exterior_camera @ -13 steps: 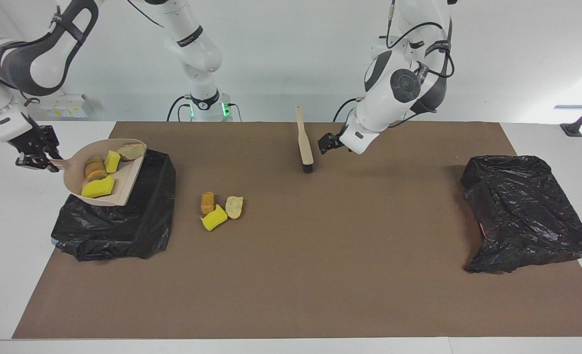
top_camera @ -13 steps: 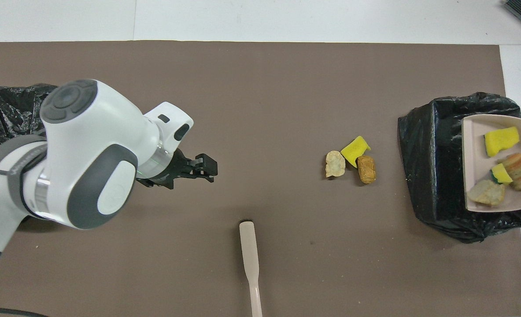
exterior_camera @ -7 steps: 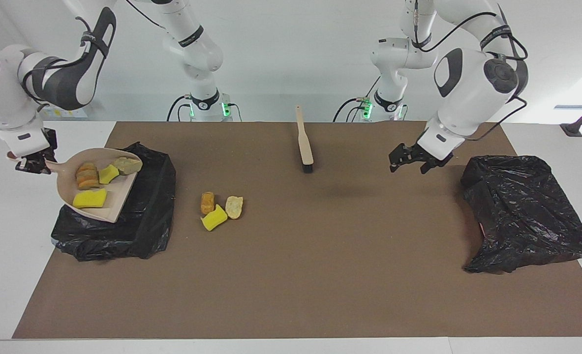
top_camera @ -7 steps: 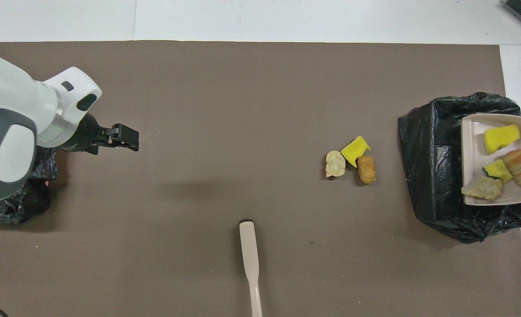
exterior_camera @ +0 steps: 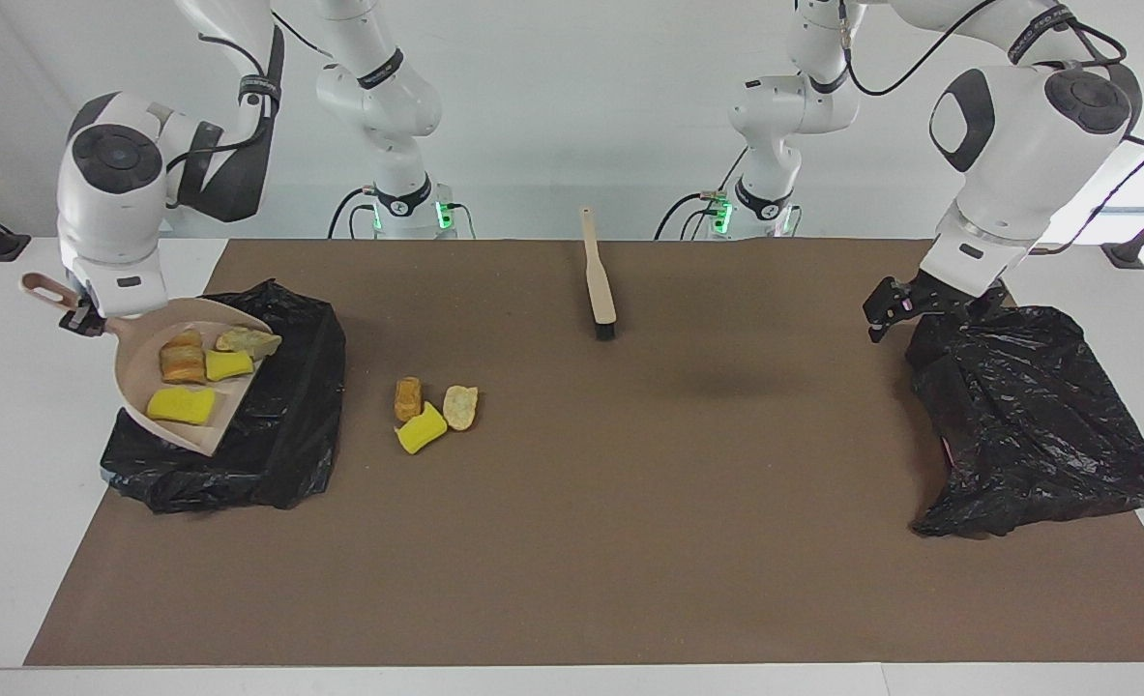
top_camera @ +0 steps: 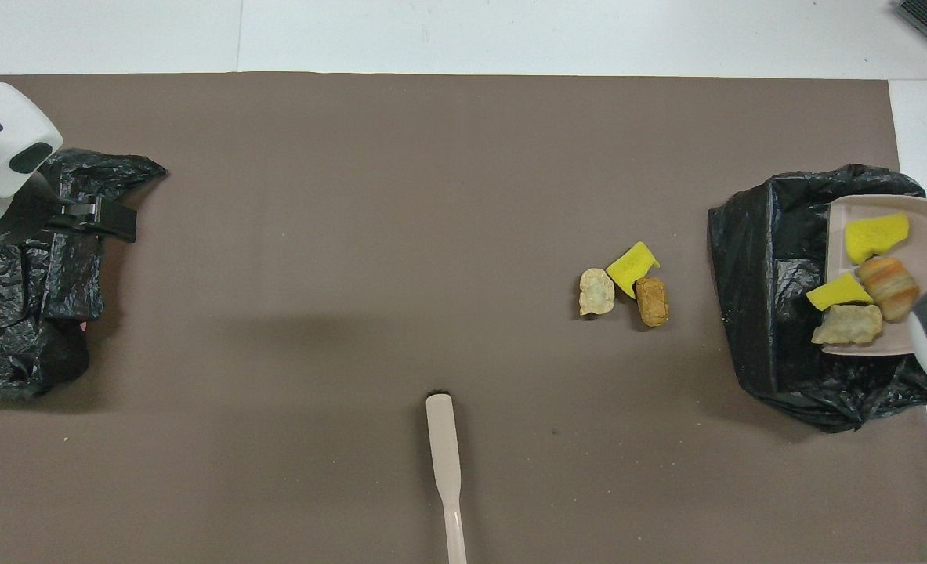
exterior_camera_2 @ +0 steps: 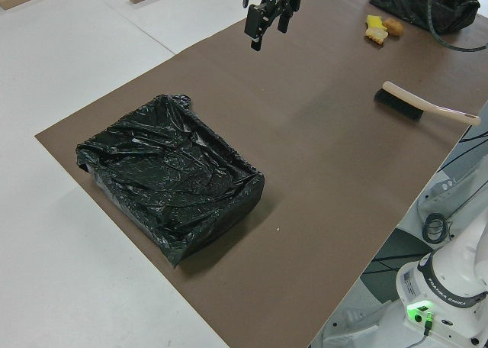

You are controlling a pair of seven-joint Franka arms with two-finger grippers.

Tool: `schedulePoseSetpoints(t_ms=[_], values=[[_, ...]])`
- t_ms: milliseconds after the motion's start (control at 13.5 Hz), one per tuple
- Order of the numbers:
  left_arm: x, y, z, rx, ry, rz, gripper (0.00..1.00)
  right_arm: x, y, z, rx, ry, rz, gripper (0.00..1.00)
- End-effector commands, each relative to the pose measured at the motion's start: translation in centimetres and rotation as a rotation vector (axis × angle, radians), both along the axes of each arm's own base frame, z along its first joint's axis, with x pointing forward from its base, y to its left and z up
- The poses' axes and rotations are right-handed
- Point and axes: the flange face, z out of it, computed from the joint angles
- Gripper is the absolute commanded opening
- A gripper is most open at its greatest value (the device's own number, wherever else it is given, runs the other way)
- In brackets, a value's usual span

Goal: Sweep and dump trash in bin
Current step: 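Tip the dustpan with the right gripper while the left gripper drops the brush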

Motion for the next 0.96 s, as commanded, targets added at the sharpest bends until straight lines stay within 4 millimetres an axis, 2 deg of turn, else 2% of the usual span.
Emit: schedulePoseSetpoints(t_ms=[0, 74, 222, 297, 445, 519, 741, 890], values=[[-0.4, 1.9, 1.8, 0.027, 0.027, -0.001, 1.00, -1.4, 2.8, 0.4, -0.120, -0.027, 0.051, 0.00], [-0.5, 1.9, 2.7, 0.023, 0.028, 0.003, 1.00, -1.2, 3.9, 0.9, -0.171, -0.020, 0.079, 0.00], [-1.0, 1.9, 3.5, 0.017, 0.054, 0.005, 1.00, -1.5, 4.4, 1.8, -0.250, -0.004, 0.067, 0.00], [-1.6, 1.9, 4.6, 0.018, 0.036, 0.004, 1.00, -1.5, 5.0, 2.3, -0.285, 0.008, 0.073, 0.00], [-2.6, 2.2, 4.8, 0.021, 0.040, 0.007, 1.00, -1.7, 5.5, 4.5, -0.338, -0.014, 0.075, 0.00], [-2.6, 2.2, 4.8, 0.021, 0.040, 0.007, 1.00, -2.1, 5.5, 6.2, -0.348, -0.023, 0.070, 0.00], [-3.2, 2.0, 5.7, 0.022, 0.033, 0.000, 1.00, -2.7, 5.3, 9.8, -0.344, -0.022, 0.081, 0.00], [-3.9, 2.0, 5.8, 0.024, 0.043, -0.018, 1.00, -2.0, 5.5, 9.5, -0.277, -0.057, 0.061, 0.00]])
